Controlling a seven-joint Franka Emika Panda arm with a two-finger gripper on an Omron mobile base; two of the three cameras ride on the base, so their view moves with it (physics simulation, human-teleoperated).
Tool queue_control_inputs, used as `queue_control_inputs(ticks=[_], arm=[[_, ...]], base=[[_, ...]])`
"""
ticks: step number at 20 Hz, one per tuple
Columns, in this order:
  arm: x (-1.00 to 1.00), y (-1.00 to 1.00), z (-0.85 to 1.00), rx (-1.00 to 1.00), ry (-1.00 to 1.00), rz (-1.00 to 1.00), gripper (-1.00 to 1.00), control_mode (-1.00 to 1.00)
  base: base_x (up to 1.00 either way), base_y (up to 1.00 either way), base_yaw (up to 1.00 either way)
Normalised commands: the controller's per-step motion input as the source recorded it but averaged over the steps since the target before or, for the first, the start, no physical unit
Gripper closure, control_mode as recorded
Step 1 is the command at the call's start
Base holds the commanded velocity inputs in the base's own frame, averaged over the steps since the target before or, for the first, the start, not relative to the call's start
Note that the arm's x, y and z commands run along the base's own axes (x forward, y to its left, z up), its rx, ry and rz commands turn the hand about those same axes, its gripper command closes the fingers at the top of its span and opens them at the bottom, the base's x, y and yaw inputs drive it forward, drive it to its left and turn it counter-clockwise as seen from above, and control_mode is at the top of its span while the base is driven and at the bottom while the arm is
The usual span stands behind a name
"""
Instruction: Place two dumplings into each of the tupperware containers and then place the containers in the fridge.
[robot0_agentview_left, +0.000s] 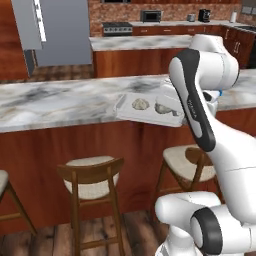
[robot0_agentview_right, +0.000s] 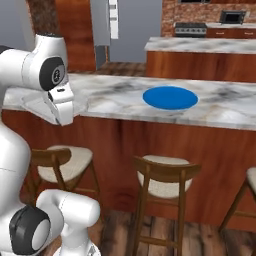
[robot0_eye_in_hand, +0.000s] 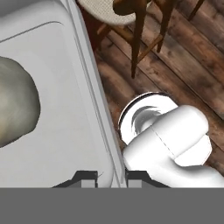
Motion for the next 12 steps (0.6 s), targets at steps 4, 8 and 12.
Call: queue_control_inputs(ticks=[4, 8, 12], arm=[[0.00, 0.00, 0.00, 0.00, 0.00, 0.00, 1.00, 1.00], [0.00, 0.00, 0.00, 0.00, 0.00, 0.00, 1.00, 1.00], [0.00, 0.00, 0.00, 0.00, 0.00, 0.00, 1.00, 1.00]], base=[[-0.97, -0.85, -0.20], [-0.69, -1.00, -0.07], [-0.36, -1.00, 0.00]])
